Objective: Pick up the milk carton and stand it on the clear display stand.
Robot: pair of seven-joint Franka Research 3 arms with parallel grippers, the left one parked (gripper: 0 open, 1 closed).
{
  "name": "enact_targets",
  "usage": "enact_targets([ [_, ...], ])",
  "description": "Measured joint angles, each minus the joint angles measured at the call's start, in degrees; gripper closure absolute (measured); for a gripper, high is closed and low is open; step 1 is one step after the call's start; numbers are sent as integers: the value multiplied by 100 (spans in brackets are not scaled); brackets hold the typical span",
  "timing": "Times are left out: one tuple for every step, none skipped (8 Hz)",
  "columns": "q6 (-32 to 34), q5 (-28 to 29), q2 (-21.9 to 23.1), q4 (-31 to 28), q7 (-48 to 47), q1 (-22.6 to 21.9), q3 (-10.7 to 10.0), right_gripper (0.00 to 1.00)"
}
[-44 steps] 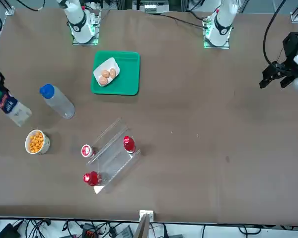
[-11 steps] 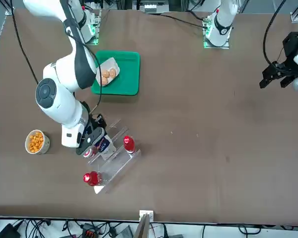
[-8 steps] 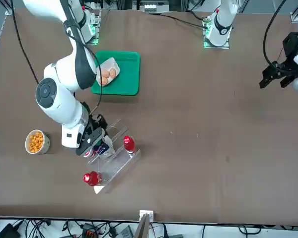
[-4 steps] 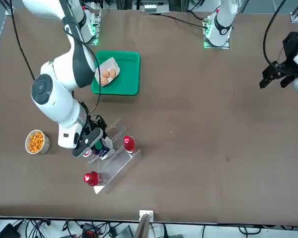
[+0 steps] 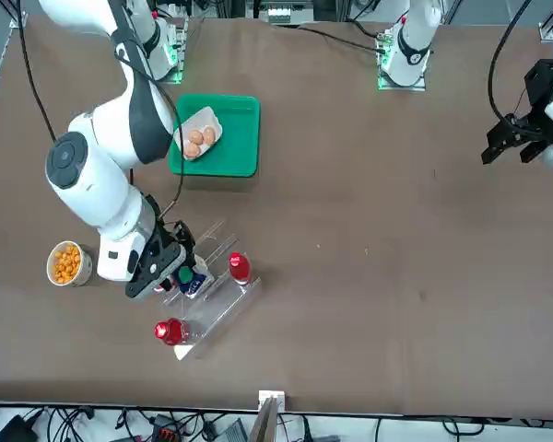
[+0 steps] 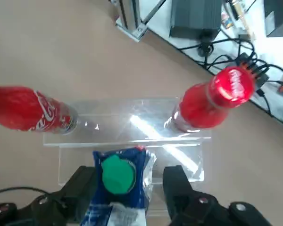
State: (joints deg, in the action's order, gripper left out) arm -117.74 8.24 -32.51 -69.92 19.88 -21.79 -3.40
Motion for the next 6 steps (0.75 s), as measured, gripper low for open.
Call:
enact_targets([
  [-21, 0, -2, 56, -113, 5, -42, 14],
  [-28, 0, -1, 97, -232, 4, -127, 14],
  [16, 0, 8, 149, -276, 1, -269, 14],
  [205, 0, 62, 215, -284, 4, -405, 14],
  [585, 0, 177, 305, -303, 8, -560, 14],
  [1068, 0, 368, 378, -313, 14, -791, 12],
])
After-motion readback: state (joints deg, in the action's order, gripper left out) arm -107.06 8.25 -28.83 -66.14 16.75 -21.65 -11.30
